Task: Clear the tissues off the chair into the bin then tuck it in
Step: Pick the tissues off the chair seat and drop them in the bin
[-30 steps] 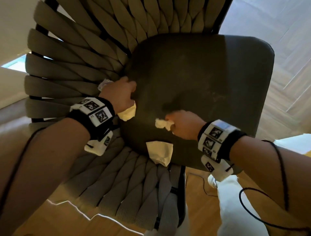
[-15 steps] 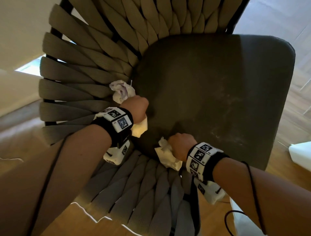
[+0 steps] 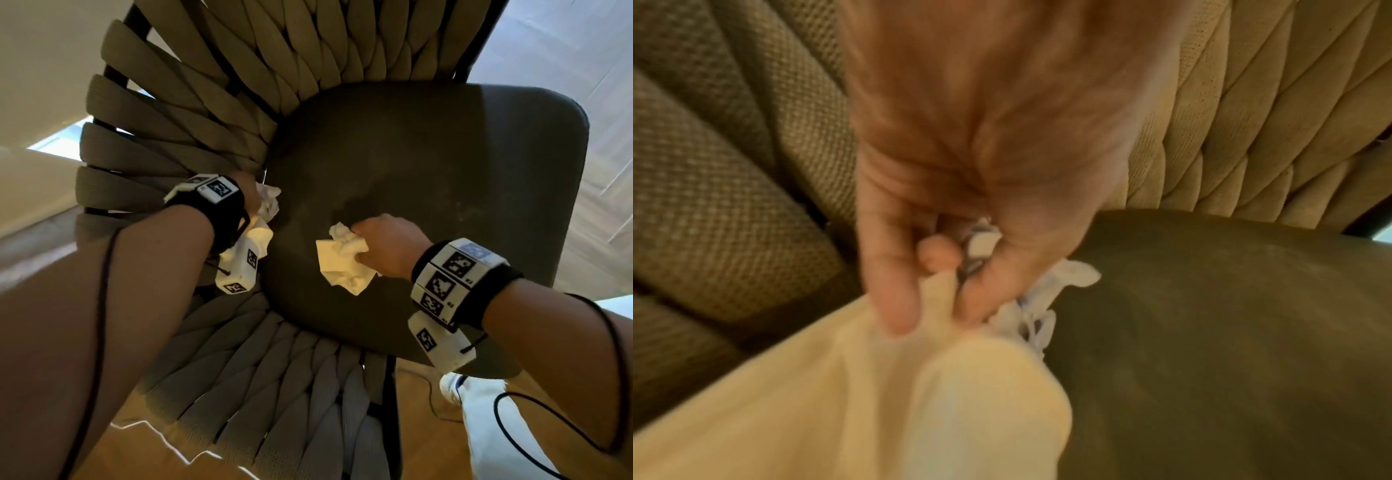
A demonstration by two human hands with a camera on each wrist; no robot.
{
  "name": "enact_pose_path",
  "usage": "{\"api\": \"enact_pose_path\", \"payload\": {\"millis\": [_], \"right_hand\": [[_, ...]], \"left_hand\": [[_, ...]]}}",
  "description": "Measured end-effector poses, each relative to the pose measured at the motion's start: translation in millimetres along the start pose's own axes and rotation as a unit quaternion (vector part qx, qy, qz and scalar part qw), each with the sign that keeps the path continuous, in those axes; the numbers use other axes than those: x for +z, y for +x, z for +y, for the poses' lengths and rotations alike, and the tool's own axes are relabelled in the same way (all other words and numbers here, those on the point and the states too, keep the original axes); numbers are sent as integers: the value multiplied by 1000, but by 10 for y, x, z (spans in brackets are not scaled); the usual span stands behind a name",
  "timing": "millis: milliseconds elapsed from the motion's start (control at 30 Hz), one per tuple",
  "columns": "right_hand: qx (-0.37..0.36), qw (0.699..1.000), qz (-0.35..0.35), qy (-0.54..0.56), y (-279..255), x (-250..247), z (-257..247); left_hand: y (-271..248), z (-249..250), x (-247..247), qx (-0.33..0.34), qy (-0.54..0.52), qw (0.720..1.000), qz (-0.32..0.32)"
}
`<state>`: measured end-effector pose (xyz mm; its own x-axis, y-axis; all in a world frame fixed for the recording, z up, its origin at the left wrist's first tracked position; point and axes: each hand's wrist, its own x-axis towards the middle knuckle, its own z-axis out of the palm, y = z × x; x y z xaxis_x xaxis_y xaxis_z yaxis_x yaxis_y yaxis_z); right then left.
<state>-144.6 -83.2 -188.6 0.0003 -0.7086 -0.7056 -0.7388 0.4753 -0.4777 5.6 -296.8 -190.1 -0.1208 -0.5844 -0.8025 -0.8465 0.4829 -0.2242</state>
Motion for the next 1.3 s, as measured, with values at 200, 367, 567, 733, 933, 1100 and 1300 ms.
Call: {"api": "enact_pose_path", "payload": {"millis": [200,367,567,733,933,1100,1300], "right_hand": [[12,999,0,40,-31,62,67],[20,998,6,51,-85,105,185],[25,998,17,61,-138,126,317],[40,994,23,96,-194,90,399],[108,972,79,195,-566,36,753],[212,924,177,263,-1248,185,1625],[334,829,274,356,-2320,624,3028]], "left_hand": [[-214,-26,82,31,-96,989,110],[-294,-35,98,29,-156,977,143],[-388,73,67,47,-192,959,202],[-535,302,4,97,-242,940,222],[-871,1043,-46,208,-278,913,213],[-1293,2253,145,288,-296,900,140],[-1907,4056,632,384,-307,869,62]]}}
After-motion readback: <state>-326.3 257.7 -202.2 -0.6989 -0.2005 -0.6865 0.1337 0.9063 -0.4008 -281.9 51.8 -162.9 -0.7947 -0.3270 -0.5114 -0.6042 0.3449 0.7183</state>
